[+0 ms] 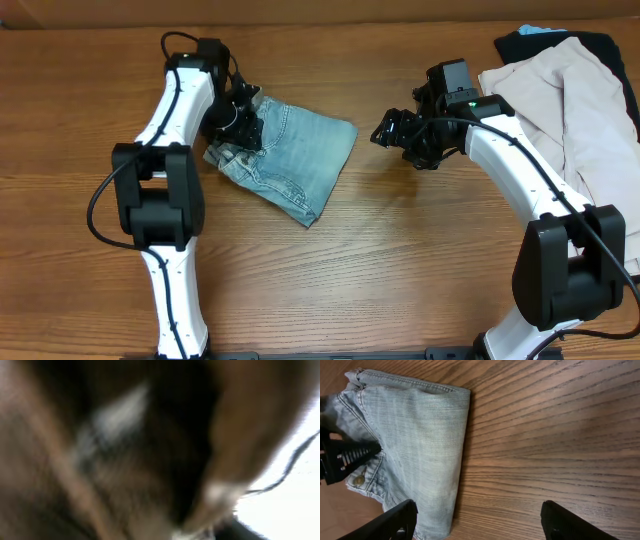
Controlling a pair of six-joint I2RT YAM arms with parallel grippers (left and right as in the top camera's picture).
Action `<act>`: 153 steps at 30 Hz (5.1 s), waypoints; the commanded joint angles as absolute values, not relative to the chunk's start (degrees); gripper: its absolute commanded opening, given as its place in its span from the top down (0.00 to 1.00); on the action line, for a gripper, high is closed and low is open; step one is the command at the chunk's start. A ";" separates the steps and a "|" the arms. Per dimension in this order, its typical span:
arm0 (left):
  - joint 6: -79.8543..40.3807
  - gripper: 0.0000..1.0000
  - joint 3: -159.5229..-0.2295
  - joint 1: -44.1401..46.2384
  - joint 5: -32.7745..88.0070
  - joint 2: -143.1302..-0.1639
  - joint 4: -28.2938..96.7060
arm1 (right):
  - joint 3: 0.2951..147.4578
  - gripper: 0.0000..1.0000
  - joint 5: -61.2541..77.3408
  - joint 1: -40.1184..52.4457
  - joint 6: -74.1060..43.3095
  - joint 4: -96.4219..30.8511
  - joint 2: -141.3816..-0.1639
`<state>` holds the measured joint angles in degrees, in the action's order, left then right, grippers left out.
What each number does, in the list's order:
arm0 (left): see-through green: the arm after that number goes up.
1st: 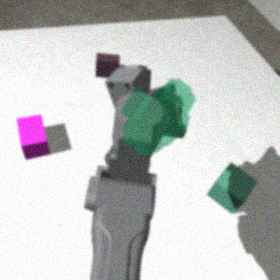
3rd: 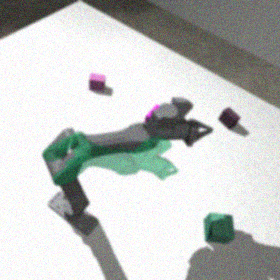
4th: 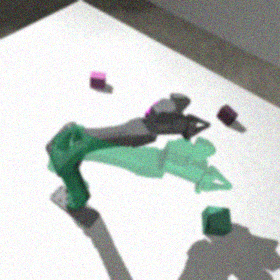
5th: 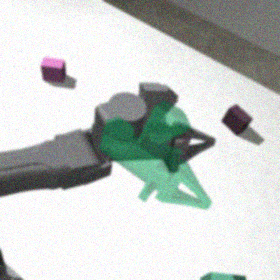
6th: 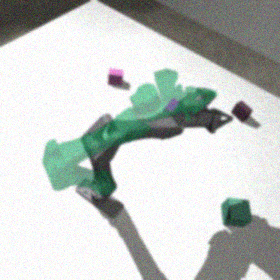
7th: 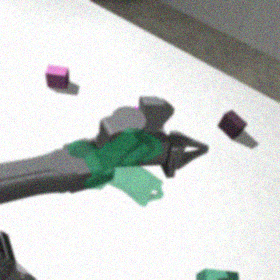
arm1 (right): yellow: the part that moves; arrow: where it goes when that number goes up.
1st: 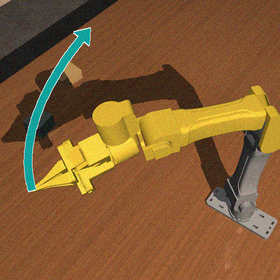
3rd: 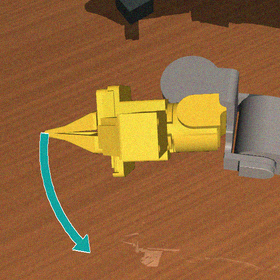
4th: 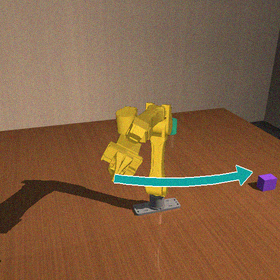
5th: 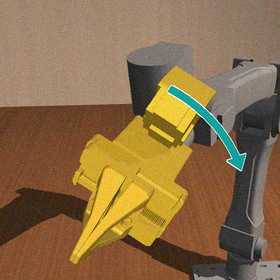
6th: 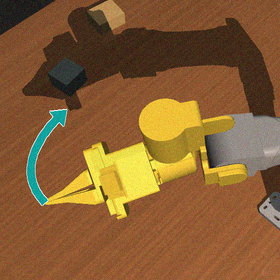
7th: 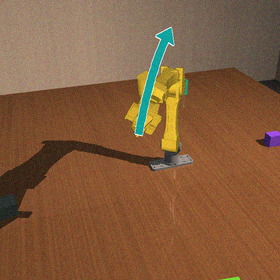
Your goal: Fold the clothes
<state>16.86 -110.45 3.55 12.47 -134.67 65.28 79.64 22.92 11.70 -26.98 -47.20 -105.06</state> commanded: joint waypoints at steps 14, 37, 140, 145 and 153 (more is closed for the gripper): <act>-22.24 0.96 -107.00 -9.13 13.15 -135.66 50.70 | 81.03 0.18 20.95 11.49 -26.50 -48.82 -105.45; -85.30 0.96 -106.98 -26.41 6.66 -135.66 33.50 | 81.03 0.18 19.27 11.55 -26.52 -49.84 -105.45; -17.98 0.00 -107.48 -28.12 14.41 -90.76 61.71 | 0.47 0.00 3.97 5.10 -2.98 -2.76 -0.14; -17.96 0.00 -107.48 -28.12 14.41 -90.76 61.71 | 0.47 0.00 3.97 5.13 -2.98 -4.40 -0.27; -17.96 0.00 -107.48 -28.12 14.41 -90.76 61.71 | 0.47 0.00 3.95 5.13 -2.96 -4.40 -0.27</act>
